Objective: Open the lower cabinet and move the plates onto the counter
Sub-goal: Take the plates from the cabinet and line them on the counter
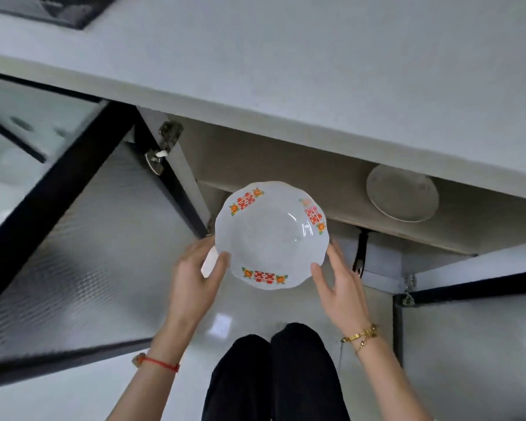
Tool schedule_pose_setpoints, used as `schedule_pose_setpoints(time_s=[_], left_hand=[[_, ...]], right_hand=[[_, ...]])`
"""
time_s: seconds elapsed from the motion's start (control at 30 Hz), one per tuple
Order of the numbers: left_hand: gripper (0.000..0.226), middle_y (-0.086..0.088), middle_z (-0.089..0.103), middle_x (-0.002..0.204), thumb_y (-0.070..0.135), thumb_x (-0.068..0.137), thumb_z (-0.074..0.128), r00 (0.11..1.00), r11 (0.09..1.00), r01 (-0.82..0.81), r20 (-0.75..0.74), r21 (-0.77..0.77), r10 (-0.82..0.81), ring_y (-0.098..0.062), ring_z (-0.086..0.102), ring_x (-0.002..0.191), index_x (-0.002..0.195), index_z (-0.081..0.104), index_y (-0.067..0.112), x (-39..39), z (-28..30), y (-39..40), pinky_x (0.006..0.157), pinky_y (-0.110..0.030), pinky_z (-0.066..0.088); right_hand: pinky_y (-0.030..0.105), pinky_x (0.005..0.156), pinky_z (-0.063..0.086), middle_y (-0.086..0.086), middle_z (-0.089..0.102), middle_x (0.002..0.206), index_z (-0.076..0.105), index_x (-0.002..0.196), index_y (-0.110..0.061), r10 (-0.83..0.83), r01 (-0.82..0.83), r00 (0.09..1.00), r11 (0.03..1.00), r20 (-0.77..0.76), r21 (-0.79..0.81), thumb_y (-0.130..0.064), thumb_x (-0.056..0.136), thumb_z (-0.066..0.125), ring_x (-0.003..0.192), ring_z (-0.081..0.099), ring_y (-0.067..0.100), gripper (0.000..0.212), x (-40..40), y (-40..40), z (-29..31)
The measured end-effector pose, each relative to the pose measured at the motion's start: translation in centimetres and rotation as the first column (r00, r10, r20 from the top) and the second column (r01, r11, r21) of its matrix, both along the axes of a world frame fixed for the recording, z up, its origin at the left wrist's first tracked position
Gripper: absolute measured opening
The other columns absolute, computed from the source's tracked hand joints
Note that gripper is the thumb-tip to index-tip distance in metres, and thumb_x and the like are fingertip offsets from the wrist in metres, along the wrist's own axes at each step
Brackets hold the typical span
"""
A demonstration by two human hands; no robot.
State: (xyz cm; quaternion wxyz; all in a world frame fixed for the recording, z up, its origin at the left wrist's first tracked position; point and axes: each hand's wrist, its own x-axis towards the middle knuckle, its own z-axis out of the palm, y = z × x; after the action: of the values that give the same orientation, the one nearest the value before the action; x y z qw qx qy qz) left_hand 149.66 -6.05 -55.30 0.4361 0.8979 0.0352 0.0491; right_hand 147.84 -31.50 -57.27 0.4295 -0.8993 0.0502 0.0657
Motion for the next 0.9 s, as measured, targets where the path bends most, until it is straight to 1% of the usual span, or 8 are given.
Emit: schedule_pose_setpoints(time_s=[0.07, 0.2, 0.33, 0.4, 0.5, 0.7, 0.8, 0.9], left_hand=[[0.028, 0.023, 0.061, 0.112, 0.021, 0.088, 0.067, 1.000, 0.999, -0.013, -0.024, 0.032, 0.013, 0.007, 0.051, 0.104, 0.117, 0.068, 0.024, -1.8, 3.2, 0.5, 0.086, 0.006, 0.029], [0.027, 0.021, 0.063, 0.114, 0.026, 0.089, 0.067, 0.993, 1.000, -0.021, -0.116, 0.021, 0.024, 0.003, 0.054, 0.106, 0.116, 0.068, 0.030, -5.4, 9.7, 1.4, 0.088, 0.000, 0.032], [0.028, 0.021, 0.063, 0.115, 0.028, 0.088, 0.066, 0.991, 1.000, -0.016, -0.134, 0.006, 0.017, 0.002, 0.057, 0.107, 0.116, 0.068, 0.029, -8.0, 16.5, 2.1, 0.090, -0.006, 0.040], [0.028, 0.023, 0.061, 0.114, 0.027, 0.089, 0.067, 0.992, 1.000, -0.002, -0.127, 0.006, 0.002, 0.001, 0.057, 0.107, 0.117, 0.068, 0.027, -8.7, 19.9, 2.4, 0.089, -0.003, 0.039], [0.028, 0.024, 0.059, 0.112, 0.028, 0.089, 0.066, 0.992, 1.000, 0.016, -0.124, 0.009, -0.015, 0.004, 0.054, 0.106, 0.118, 0.068, 0.028, -9.5, 24.6, 2.8, 0.086, 0.005, 0.031], [0.031, 0.022, 0.060, 0.116, 0.028, 0.090, 0.065, 0.996, 0.998, 0.057, -0.067, -0.016, -0.058, 0.001, 0.055, 0.110, 0.121, 0.066, 0.027, -9.6, 31.2, 2.6, 0.093, -0.009, 0.036], [0.031, 0.020, 0.060, 0.116, 0.027, 0.090, 0.064, 0.995, 0.996, 0.093, -0.034, -0.013, -0.094, -0.003, 0.056, 0.111, 0.122, 0.066, 0.024, -8.7, 33.3, 1.9, 0.096, -0.021, 0.042], [0.029, 0.031, 0.057, 0.109, 0.025, 0.090, 0.065, 0.992, 0.992, 0.123, -0.005, -0.012, -0.123, -0.001, 0.057, 0.107, 0.119, 0.067, 0.025, -6.9, 34.6, 0.8, 0.090, -0.010, 0.039]], right_hand=[[0.032, 0.118, 0.023, -0.013, 0.022, 0.157, 0.019, 0.147, -0.040, 0.004, -0.003, 1.000, 1.000, -0.031, 0.006, -0.054, 0.093, 0.036, 0.146, 0.016, 0.004, 0.059, -1.8, 0.4, 3.1], [0.023, 0.116, 0.023, -0.025, 0.022, 0.153, 0.016, 0.145, -0.047, -0.014, 0.018, 0.998, 0.997, -0.054, 0.073, -0.055, 0.092, 0.037, 0.141, 0.018, -0.008, 0.058, -5.3, 1.4, 9.7], [0.035, 0.117, 0.030, -0.016, 0.027, 0.155, 0.019, 0.148, -0.036, -0.029, 0.036, 0.996, 0.996, -0.086, 0.081, -0.046, 0.095, 0.040, 0.143, 0.024, 0.002, 0.058, -8.0, 2.3, 16.3], [0.039, 0.115, 0.033, -0.013, 0.028, 0.155, 0.020, 0.149, -0.033, -0.032, 0.038, 0.996, 0.997, -0.082, 0.072, -0.046, 0.095, 0.041, 0.142, 0.029, 0.006, 0.059, -9.0, 2.7, 19.7], [0.045, 0.109, 0.041, -0.009, 0.032, 0.154, 0.022, 0.150, -0.028, -0.041, 0.044, 0.997, 0.998, -0.068, 0.049, -0.045, 0.095, 0.041, 0.124, 0.048, 0.011, 0.060, -10.2, 3.2, 24.7], [0.040, 0.116, 0.031, -0.003, 0.028, 0.156, 0.022, 0.149, -0.028, -0.080, 0.081, 0.997, 0.996, -0.016, 0.038, -0.046, 0.095, 0.038, 0.145, 0.025, 0.012, 0.060, -11.2, 2.9, 31.9], [0.043, 0.111, 0.037, -0.001, 0.035, 0.153, 0.027, 0.148, -0.025, -0.085, 0.084, 0.996, 0.995, 0.030, 0.052, -0.043, 0.096, 0.038, 0.142, 0.032, 0.017, 0.056, -10.6, 2.2, 34.3], [0.045, 0.111, 0.037, -0.005, 0.038, 0.151, 0.028, 0.147, -0.024, -0.108, 0.102, 0.990, 0.993, 0.086, 0.067, -0.034, 0.098, 0.041, 0.142, 0.032, 0.017, 0.052, -9.2, 1.2, 35.8]])
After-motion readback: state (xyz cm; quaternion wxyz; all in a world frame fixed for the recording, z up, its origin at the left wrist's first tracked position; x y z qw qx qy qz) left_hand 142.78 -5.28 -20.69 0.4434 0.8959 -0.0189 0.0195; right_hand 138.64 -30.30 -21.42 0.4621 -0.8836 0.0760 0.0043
